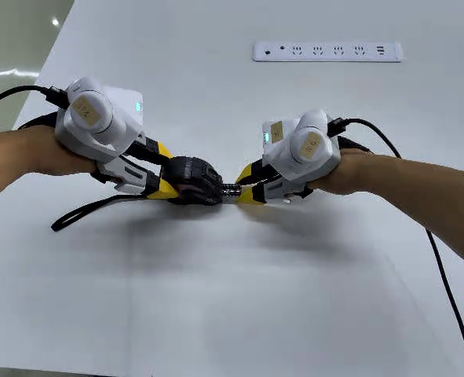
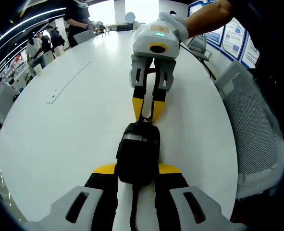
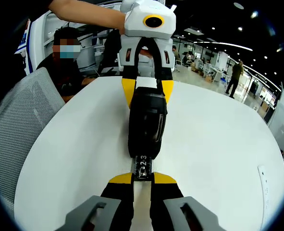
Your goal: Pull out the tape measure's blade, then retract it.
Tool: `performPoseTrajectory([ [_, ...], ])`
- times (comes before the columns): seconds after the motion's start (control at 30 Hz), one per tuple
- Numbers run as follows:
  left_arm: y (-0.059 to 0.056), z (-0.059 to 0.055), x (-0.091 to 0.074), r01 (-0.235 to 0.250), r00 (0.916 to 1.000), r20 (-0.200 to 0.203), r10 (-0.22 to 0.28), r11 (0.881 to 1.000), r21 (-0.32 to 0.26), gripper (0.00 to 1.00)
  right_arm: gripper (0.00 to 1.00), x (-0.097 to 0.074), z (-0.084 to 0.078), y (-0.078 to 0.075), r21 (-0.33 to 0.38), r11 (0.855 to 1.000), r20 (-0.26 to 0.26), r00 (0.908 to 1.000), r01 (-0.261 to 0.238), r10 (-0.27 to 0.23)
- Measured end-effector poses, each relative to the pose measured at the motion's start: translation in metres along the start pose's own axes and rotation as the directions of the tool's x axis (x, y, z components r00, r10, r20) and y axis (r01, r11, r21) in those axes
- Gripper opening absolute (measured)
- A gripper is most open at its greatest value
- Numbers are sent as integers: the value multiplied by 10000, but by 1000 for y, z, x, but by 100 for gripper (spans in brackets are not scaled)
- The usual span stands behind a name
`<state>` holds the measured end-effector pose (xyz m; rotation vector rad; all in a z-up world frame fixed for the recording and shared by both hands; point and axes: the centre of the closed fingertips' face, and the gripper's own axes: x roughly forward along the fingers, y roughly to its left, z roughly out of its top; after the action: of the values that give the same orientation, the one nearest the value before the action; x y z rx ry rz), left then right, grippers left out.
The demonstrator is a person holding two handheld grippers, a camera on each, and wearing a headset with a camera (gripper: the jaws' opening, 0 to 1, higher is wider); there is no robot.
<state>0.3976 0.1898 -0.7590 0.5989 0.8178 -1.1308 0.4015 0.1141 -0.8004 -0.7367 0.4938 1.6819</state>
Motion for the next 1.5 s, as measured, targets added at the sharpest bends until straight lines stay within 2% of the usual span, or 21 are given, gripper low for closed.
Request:
performPoseTrajectory([
  [1.5,2,0,-1,85,9999,-86,-85,9999,-67,23,8,-35,-26,3,182,9998,-166,9999,46,-42],
])
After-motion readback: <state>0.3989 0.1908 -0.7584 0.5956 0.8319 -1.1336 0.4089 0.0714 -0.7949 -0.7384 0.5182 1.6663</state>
